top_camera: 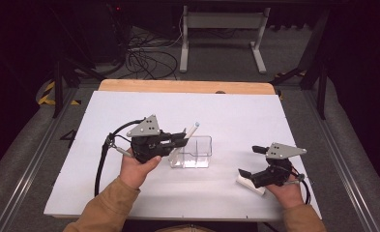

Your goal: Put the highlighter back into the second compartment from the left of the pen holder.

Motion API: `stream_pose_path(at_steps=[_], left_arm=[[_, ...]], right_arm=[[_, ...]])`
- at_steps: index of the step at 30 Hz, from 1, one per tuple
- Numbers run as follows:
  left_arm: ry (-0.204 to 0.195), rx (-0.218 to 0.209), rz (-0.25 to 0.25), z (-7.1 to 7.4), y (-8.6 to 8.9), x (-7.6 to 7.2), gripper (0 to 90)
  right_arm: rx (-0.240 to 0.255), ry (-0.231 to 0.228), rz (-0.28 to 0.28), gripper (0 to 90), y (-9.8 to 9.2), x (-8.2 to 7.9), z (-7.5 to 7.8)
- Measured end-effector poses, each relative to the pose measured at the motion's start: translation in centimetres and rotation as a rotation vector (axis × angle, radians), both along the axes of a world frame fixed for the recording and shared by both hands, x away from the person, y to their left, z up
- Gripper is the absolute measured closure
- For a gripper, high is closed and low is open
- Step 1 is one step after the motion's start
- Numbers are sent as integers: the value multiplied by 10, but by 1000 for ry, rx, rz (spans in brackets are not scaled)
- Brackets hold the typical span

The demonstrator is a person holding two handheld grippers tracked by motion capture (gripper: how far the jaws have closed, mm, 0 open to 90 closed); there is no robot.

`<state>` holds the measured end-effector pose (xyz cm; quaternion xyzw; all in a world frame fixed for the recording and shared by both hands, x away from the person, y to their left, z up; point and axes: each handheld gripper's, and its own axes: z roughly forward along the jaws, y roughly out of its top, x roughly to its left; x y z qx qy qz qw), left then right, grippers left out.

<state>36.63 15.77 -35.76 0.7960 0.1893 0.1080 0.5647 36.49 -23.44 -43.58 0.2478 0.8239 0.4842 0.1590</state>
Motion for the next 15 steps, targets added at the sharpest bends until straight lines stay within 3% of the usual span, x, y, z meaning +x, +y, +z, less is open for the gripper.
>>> stream_pose_path(at_steps=[15], left_arm=[[0,-109,90,-3,-9,6,781]], right_arm=[[-1,3,1,16,0,0,0]])
